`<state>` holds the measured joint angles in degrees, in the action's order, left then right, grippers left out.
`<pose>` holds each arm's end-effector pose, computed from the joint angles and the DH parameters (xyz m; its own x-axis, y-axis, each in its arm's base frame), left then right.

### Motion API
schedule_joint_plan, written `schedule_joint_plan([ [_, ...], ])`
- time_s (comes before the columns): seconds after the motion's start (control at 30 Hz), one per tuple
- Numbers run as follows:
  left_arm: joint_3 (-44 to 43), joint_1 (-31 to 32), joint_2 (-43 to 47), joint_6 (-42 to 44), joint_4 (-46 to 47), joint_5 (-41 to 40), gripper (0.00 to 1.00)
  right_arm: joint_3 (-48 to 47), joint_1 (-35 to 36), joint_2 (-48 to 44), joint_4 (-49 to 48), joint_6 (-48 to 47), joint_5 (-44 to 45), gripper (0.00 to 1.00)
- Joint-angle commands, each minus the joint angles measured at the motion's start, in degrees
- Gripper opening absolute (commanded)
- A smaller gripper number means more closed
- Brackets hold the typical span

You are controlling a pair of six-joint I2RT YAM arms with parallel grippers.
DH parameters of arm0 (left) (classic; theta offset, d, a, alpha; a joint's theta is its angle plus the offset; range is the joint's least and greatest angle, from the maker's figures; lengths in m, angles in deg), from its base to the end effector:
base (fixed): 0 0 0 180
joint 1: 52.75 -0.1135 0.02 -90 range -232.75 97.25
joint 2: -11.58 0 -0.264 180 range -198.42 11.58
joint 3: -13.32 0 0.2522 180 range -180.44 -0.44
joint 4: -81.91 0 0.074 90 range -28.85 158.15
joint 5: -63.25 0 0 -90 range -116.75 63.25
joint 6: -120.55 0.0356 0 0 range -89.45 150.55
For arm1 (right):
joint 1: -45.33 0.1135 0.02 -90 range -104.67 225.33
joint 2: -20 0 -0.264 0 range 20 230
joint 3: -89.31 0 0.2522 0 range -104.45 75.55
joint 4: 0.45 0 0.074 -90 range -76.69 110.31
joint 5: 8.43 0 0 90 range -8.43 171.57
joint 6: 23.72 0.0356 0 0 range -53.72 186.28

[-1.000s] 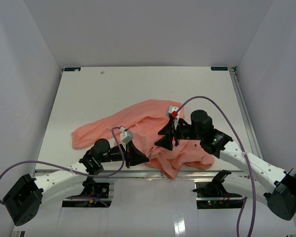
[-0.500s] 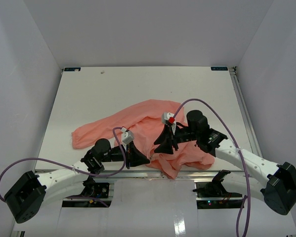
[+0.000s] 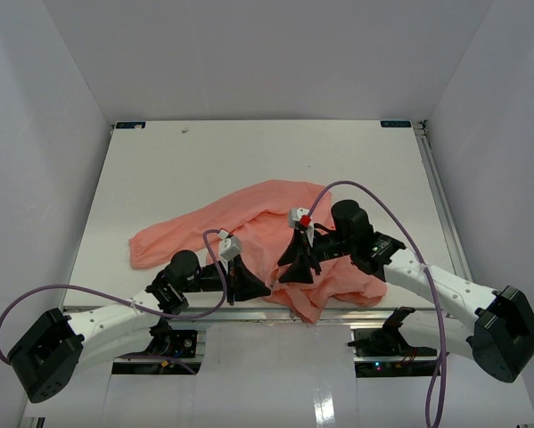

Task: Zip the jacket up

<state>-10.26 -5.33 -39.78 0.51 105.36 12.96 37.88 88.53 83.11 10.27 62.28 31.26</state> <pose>0.1046 -0.1475 0.1945 -0.5436 0.0224 -0.8391 0.8379 0.0723 -0.5409 0.1540 0.1822 0.2610 -0.2104 -0.2587 -0.9427 -0.9728 -0.0396 0.2280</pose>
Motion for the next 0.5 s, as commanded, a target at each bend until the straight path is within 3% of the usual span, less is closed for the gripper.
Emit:
schedule_joint_plan([
  [0.0,0.1,-0.3,-0.5,-0.1,1.9,1.5,0.00,-1.9,0.8,2.8,0.1,-1.6,-1.2,0.57],
  [0.4,-0.4,-0.3,-1.9,0.2,1.5,1.7,0.00,-1.7,1.0,4.2,-4.3,0.5,-4.9,0.41],
  [0.47,-0.4,-0.3,-1.9,0.2,1.3,1.5,0.00,-1.6,1.0,4.0,-4.5,0.8,-5.0,0.33],
])
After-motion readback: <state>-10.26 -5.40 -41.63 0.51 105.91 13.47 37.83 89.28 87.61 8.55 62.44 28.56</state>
